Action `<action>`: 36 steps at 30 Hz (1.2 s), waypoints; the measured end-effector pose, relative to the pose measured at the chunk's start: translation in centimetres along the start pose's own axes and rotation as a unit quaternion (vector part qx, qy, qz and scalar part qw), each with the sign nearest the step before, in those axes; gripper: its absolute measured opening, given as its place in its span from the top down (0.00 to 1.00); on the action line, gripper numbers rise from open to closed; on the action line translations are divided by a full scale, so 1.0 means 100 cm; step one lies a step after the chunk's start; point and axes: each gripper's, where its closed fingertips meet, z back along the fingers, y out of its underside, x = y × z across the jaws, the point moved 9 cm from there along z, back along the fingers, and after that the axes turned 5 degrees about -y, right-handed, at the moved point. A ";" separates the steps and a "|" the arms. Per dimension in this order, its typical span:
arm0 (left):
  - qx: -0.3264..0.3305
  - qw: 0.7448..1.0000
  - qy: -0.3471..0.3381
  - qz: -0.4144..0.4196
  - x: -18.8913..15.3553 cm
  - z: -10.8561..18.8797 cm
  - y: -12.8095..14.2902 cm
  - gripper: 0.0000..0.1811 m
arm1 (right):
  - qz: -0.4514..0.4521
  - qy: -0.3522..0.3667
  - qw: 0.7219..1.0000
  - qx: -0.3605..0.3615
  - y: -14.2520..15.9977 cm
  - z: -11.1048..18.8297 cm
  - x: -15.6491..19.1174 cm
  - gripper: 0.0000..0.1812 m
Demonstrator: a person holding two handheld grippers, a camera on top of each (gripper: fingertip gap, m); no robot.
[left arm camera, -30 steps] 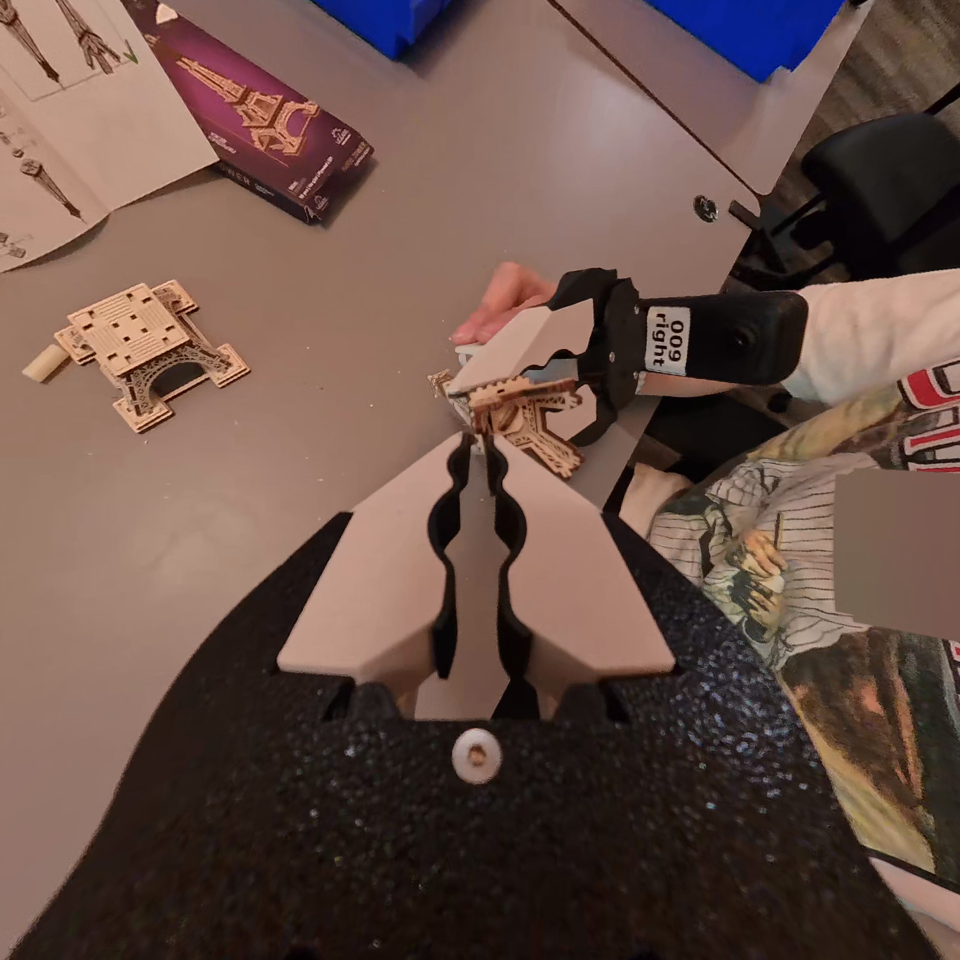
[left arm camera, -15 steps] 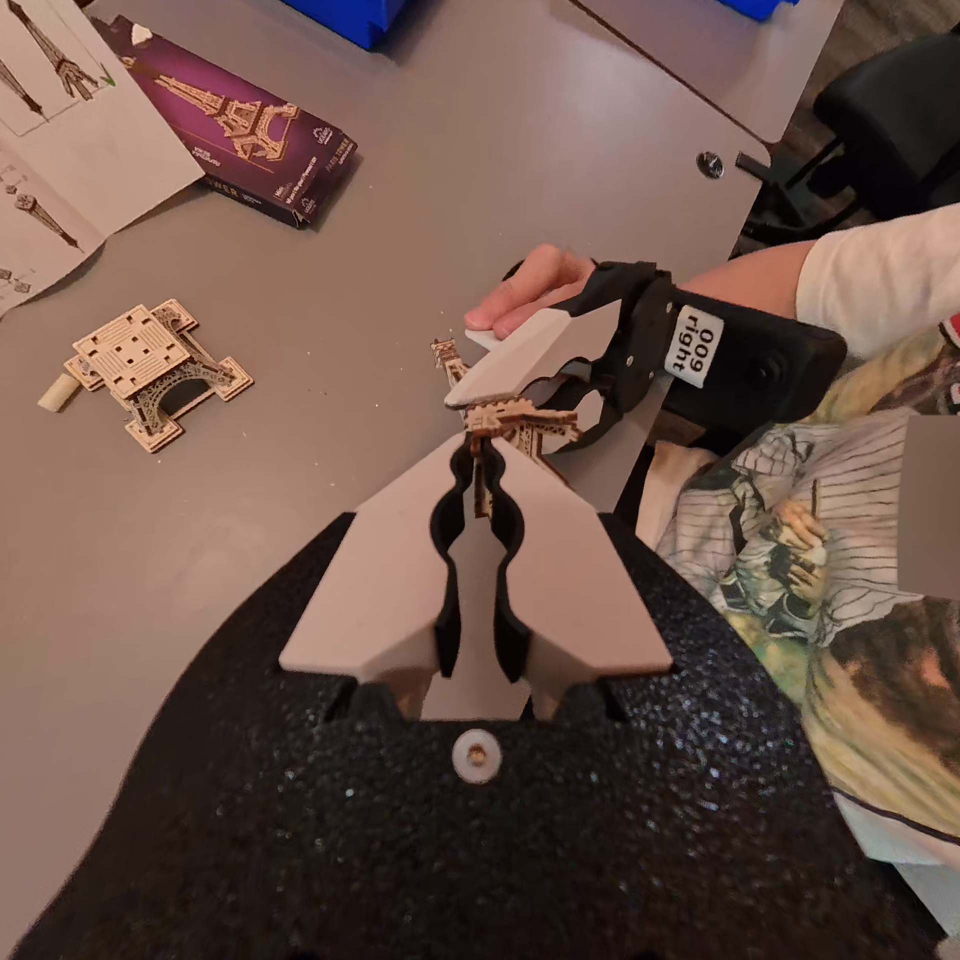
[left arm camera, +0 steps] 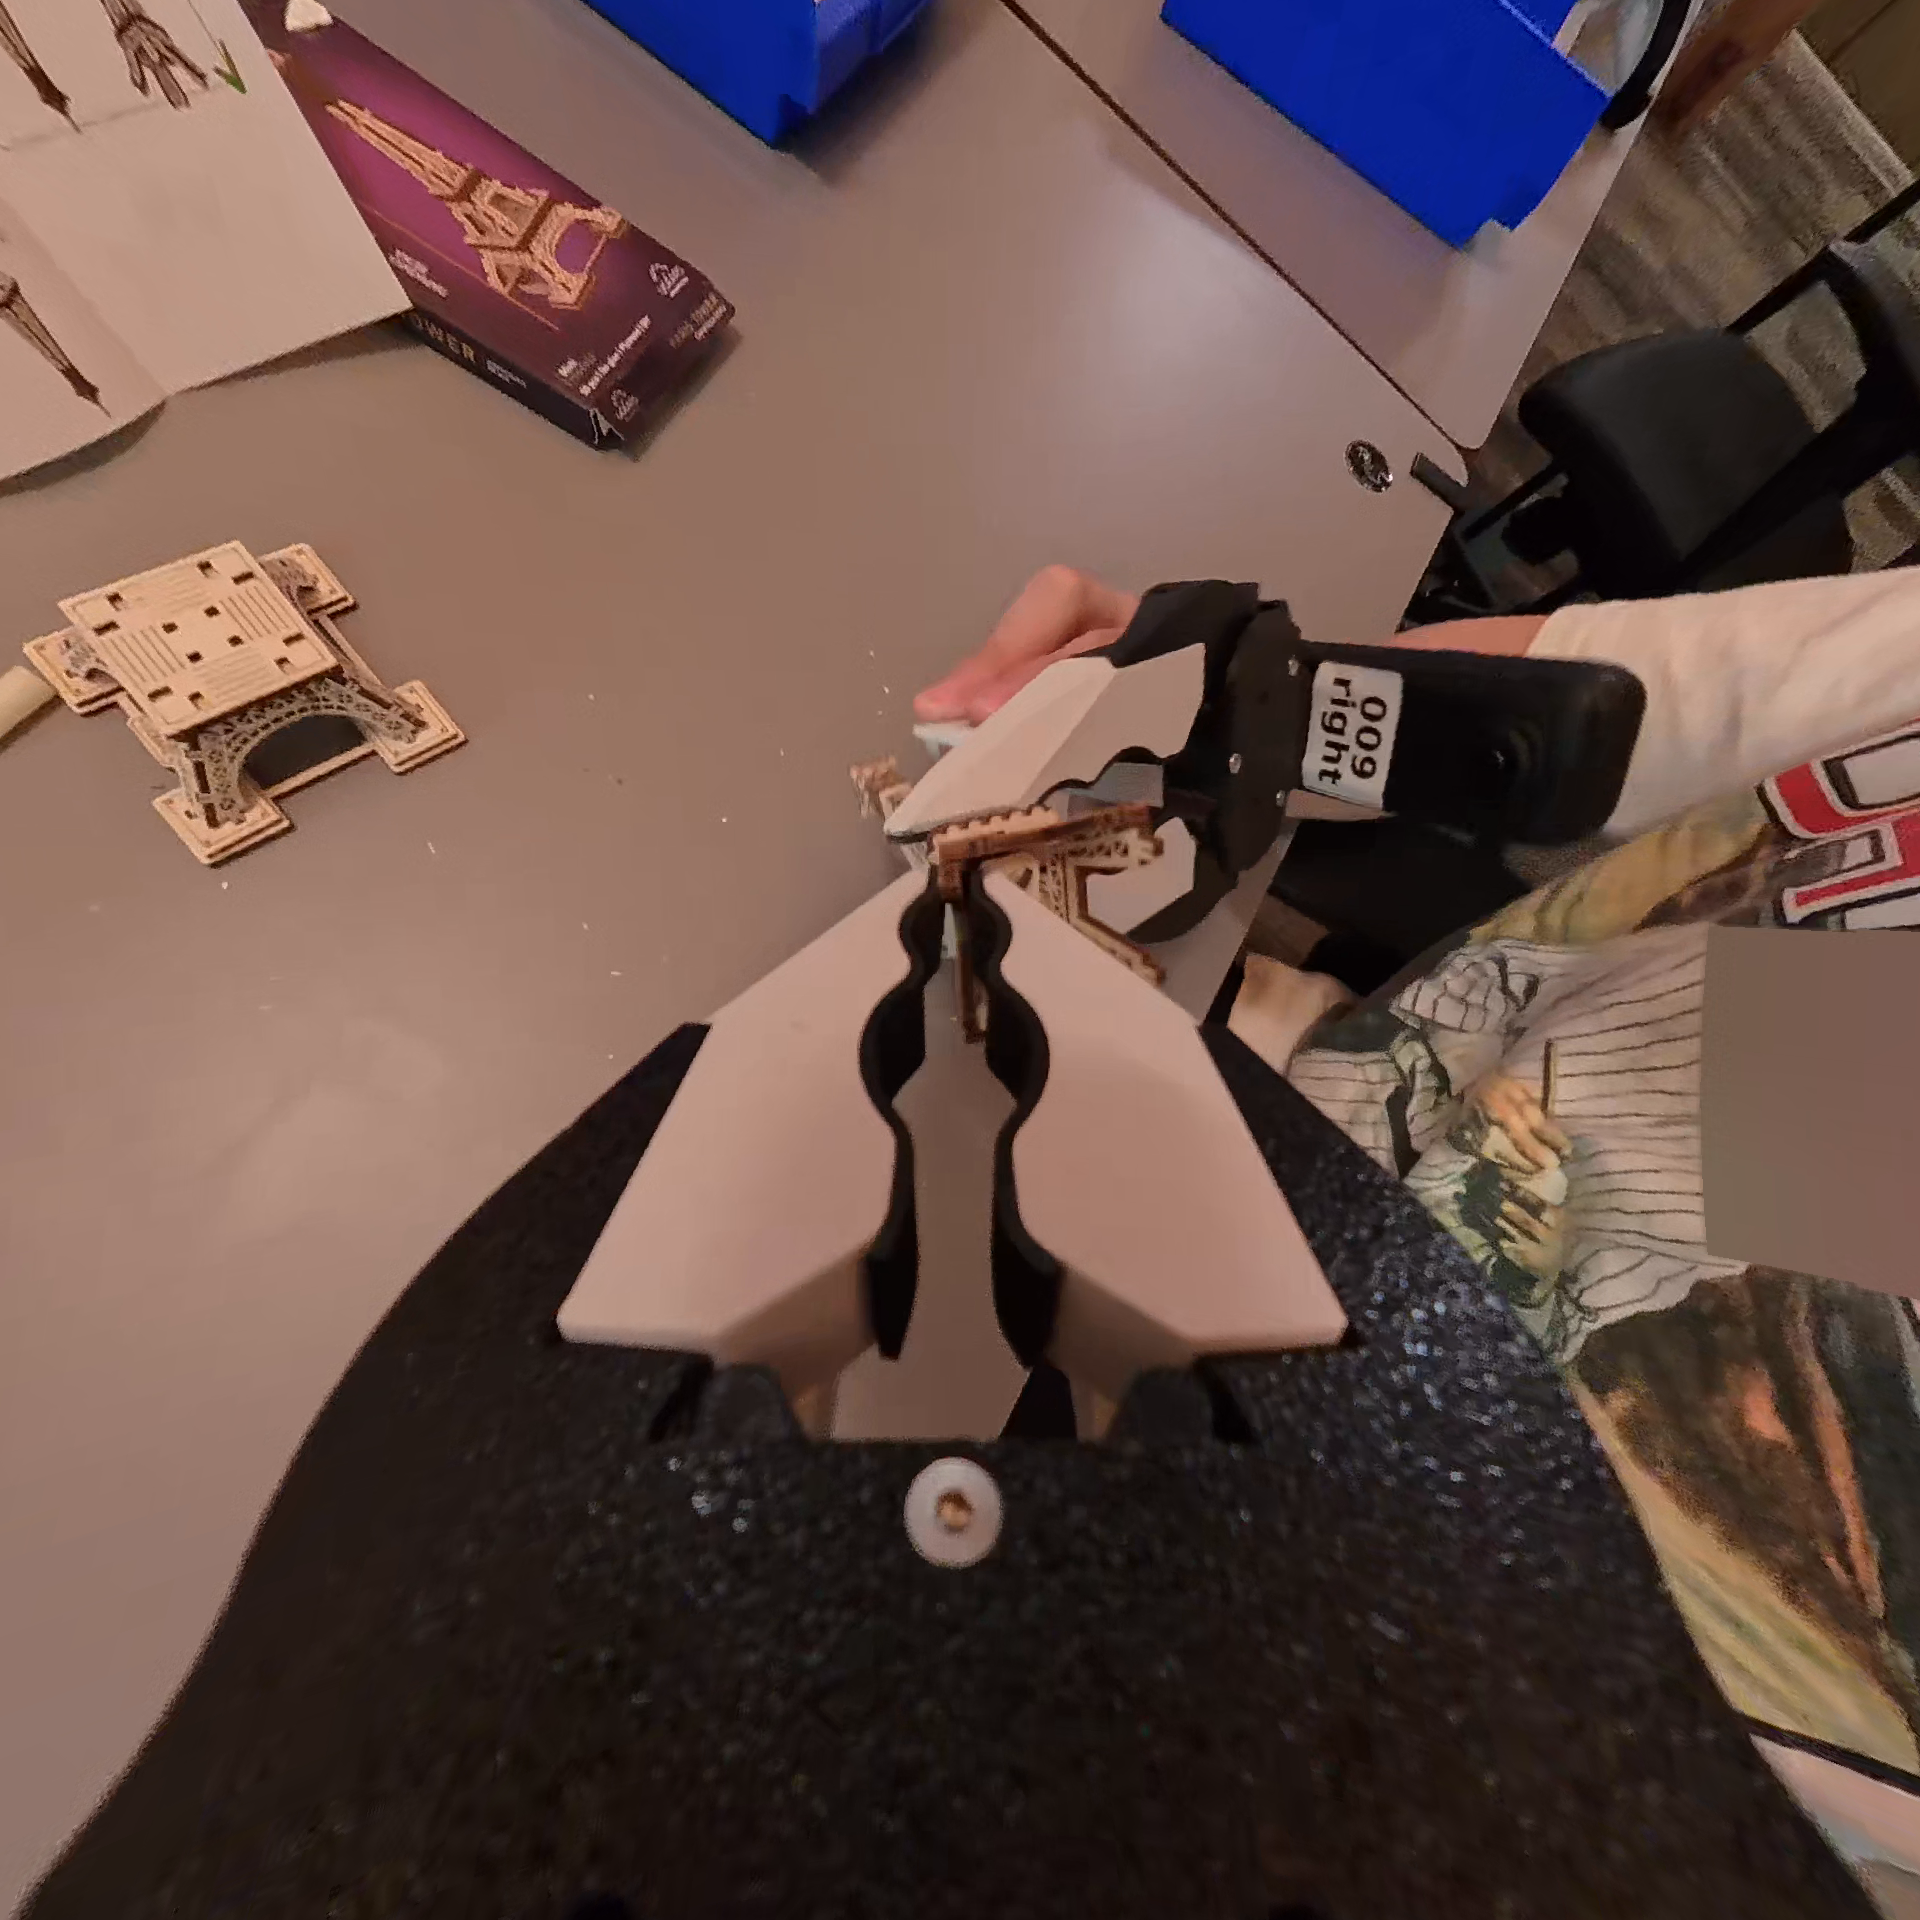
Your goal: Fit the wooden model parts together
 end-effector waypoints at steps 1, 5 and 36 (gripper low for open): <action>-0.005 1.000 -0.007 -0.002 -0.001 0.001 -0.003 0.98 | -0.036 -0.001 0.999 -0.013 0.000 0.000 -0.002 0.91; -0.024 0.999 -0.021 -0.010 -0.004 0.007 -0.013 0.91 | -0.112 -0.004 0.993 -0.040 0.003 0.002 -0.007 0.90; 0.097 0.935 -0.135 -0.314 -0.026 0.007 -0.012 0.98 | -0.497 -0.201 0.843 -0.044 0.028 -0.010 -0.016 0.90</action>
